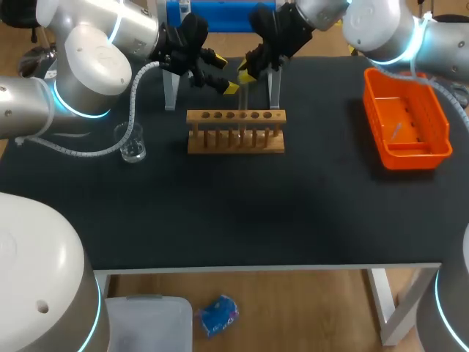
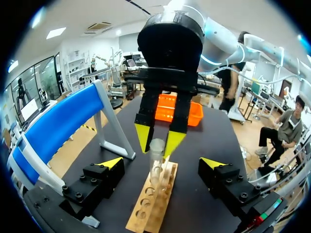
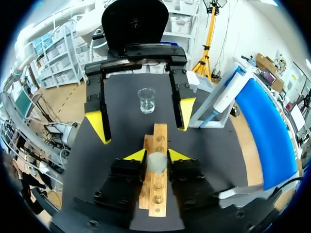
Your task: Invert the test tube, pick up the pipette, mount the tip to pipette, aspirate from beaker and dispense into the tube, eject the tip, return the pipette, and cap with the stopper.
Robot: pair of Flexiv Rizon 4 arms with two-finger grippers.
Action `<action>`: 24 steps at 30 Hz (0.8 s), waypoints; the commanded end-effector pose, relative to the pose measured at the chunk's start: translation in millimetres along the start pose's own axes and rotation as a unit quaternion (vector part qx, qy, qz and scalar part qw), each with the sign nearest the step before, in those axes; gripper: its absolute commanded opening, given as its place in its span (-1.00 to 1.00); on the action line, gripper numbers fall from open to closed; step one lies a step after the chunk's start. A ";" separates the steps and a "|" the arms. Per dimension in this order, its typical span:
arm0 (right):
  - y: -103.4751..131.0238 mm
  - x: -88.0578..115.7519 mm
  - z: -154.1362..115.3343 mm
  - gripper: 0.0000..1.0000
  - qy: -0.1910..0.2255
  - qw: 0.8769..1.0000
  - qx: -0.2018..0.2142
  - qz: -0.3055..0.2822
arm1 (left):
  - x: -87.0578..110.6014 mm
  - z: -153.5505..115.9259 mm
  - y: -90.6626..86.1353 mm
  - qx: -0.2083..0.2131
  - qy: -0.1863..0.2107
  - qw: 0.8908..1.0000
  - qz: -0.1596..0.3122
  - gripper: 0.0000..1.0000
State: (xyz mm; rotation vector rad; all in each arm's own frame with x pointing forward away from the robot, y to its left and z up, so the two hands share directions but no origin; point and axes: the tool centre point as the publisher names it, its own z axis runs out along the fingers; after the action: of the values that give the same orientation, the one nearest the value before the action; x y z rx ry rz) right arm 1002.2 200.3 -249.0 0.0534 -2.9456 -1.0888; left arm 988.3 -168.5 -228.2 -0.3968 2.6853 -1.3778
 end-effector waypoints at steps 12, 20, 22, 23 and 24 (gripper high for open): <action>18.9 17.5 -35.6 1.00 -0.025 0.989 -0.148 0.005 | -0.6 -0.8 -0.9 -0.003 0.002 1.000 -0.001 1.00; 27.2 22.9 -31.6 -1.00 0.017 0.964 -0.265 0.011 | -0.6 -0.8 -0.9 -0.003 0.002 1.000 -0.001 1.00; 26.9 22.8 -28.7 -1.00 0.029 0.957 -0.288 0.010 | -0.6 -0.8 -0.9 -0.003 0.002 1.000 -0.001 1.00; 26.6 22.2 -27.2 -1.00 0.032 0.954 -0.296 0.011 | -0.6 -0.8 -0.9 -0.003 0.002 1.000 -0.001 1.00; 26.4 21.3 -25.7 -1.00 0.036 0.951 -0.306 0.013 | -0.6 -0.8 -0.9 -0.003 0.002 1.000 -0.001 1.00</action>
State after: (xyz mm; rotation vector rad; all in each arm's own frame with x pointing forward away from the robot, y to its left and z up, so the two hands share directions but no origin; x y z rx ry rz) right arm 971.2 201.5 -202.7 0.0348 -2.5362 -1.7434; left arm 988.3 -168.5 -228.2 -0.3968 2.6854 -1.3778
